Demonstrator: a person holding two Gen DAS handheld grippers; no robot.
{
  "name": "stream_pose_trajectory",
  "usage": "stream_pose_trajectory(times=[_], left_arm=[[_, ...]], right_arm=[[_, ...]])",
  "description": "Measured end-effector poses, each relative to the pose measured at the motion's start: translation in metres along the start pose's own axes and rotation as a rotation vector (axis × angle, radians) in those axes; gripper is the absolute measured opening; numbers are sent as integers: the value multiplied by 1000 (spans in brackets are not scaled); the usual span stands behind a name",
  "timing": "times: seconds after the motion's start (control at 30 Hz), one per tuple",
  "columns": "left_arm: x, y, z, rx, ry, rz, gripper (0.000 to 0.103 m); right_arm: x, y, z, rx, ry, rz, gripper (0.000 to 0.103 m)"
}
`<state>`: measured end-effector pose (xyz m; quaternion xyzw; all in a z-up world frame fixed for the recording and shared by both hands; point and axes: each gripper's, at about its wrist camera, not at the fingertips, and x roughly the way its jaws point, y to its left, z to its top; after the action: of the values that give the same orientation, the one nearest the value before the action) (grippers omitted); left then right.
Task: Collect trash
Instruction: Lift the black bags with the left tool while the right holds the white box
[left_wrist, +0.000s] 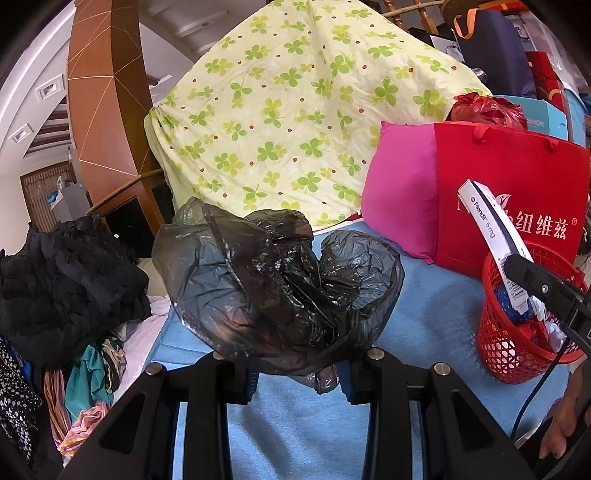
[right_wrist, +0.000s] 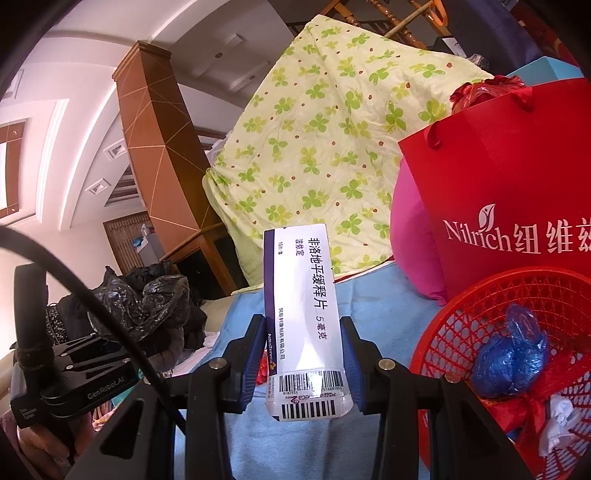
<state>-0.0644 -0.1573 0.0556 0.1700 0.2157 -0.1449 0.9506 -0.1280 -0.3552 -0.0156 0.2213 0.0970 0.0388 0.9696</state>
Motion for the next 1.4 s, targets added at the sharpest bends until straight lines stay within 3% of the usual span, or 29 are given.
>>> stream_pose_trajectory(times=[1.4], left_arm=[[0,-19,0,63,12,-65,36]], right_arm=[[-24,-17,9,31,-41,-29,42]])
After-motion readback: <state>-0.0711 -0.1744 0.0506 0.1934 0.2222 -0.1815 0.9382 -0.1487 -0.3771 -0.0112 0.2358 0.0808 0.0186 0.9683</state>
